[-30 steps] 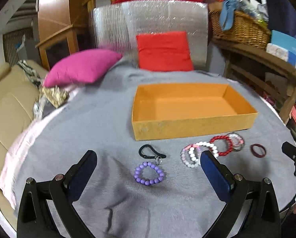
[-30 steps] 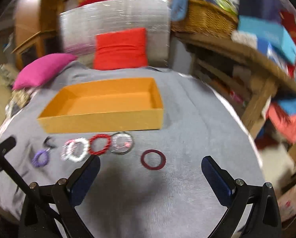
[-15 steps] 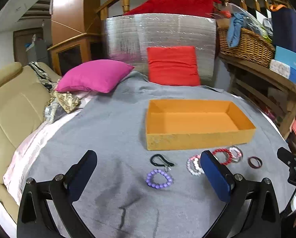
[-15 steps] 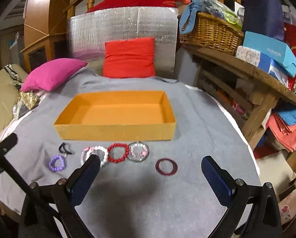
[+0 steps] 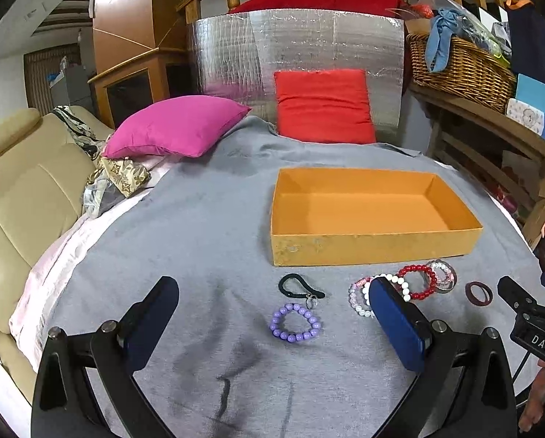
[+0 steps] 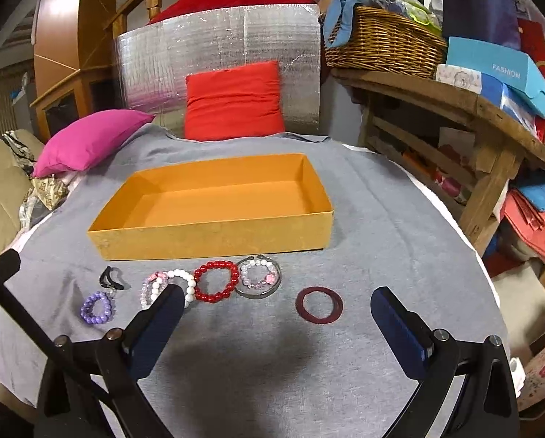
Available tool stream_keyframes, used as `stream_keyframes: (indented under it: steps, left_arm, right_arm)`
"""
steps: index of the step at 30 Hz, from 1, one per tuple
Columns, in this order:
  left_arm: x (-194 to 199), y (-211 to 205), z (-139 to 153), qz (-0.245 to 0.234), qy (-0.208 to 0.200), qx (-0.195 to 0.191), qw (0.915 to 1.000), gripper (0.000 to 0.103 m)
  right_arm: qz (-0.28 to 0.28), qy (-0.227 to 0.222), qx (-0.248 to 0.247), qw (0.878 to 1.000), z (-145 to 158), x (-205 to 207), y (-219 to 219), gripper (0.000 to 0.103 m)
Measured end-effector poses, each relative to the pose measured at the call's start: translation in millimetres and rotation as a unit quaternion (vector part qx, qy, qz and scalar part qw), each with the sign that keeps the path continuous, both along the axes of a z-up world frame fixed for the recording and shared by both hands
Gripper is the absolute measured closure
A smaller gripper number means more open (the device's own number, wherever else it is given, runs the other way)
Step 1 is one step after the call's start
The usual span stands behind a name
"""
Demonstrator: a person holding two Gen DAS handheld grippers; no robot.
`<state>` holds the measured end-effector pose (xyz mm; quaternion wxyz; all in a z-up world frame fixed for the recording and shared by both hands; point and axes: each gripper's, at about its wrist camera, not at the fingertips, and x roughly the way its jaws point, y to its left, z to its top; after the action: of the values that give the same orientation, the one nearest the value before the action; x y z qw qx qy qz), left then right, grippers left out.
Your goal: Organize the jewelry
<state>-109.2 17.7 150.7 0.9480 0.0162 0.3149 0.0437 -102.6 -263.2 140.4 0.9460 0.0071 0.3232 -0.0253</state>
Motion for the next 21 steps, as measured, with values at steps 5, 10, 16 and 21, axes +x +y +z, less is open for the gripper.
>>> stream_keyframes:
  steps: [5, 10, 16, 21]
  left_arm:
    - [2.1, -5.0, 0.0, -0.002, 0.0, 0.009, 1.0, 0.0]
    - [4.8, -8.3, -2.3, -0.005, 0.006, 0.014, 0.9999, 0.0]
    - [7.6, -7.8, -4.9, -0.002, 0.009, 0.015, 0.9998, 0.0]
    - [9.6, -10.0, -7.6, -0.005, 0.014, 0.016, 0.9998, 0.0]
  right_arm:
    - [-0.001, 0.004, 0.02, 1.0, -2.6, 1.8, -5.9, 0.0]
    - [-0.002, 0.001, 0.021, 1.0, -1.5, 0.7, -6.7, 0.0]
    - [-0.002, 0.0, 0.027, 1.0, -0.3, 0.6, -8.1, 0.0]
    - [0.0, 0.001, 0.029, 1.0, -0.7, 1.4, -8.4, 0.0]
